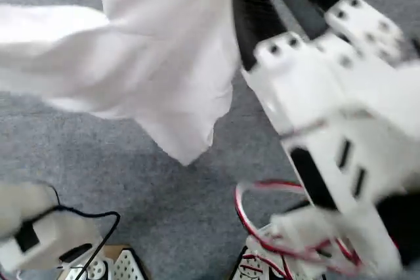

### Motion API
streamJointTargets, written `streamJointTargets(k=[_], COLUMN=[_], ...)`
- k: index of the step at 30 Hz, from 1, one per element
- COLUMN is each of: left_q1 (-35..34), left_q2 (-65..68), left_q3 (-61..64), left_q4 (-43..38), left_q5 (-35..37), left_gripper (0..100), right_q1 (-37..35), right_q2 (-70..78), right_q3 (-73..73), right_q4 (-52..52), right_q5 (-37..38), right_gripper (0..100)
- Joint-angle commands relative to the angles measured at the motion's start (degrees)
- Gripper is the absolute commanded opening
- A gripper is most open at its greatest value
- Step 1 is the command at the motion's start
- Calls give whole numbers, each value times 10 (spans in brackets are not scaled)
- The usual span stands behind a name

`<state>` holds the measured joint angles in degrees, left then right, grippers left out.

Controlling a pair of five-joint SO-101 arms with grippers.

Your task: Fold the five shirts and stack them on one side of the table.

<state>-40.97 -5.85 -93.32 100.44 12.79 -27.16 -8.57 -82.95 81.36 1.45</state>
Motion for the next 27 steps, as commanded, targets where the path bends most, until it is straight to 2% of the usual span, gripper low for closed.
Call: streamJointTargets(k=[1, 6, 12, 15, 17, 20, 24, 27], left_q1=[-56, -106, -89, -73, -61, -40, 0, 28], left_q2=[-75, -192, -324, -351, -354, -354, -353, -340], left_q3=[55, 222, 496, 666, 791, 977, 1200, 1293], left_q4=[4, 4, -9, -76, -156, -331, -656, -858], left_q5=[-6, -8, -33, -30, -28, -27, -27, -27], left_gripper=[30, 30, 30, 30, 30, 30, 30, 30], right_q1=[5, 5, 7, 7, 21, 55, 96, 108], right_q2=[-79, -167, -182, -152, -122, -59, 50, 138], right_q3=[68, 172, 320, 402, 455, 531, 588, 580], right_q4=[-47, -103, -112, -130, -164, -259, -418, -517], right_q5=[4, -13, -27, -25, -24, -24, -27, -25], right_gripper=[14, 14, 14, 14, 14, 14, 14, 14])
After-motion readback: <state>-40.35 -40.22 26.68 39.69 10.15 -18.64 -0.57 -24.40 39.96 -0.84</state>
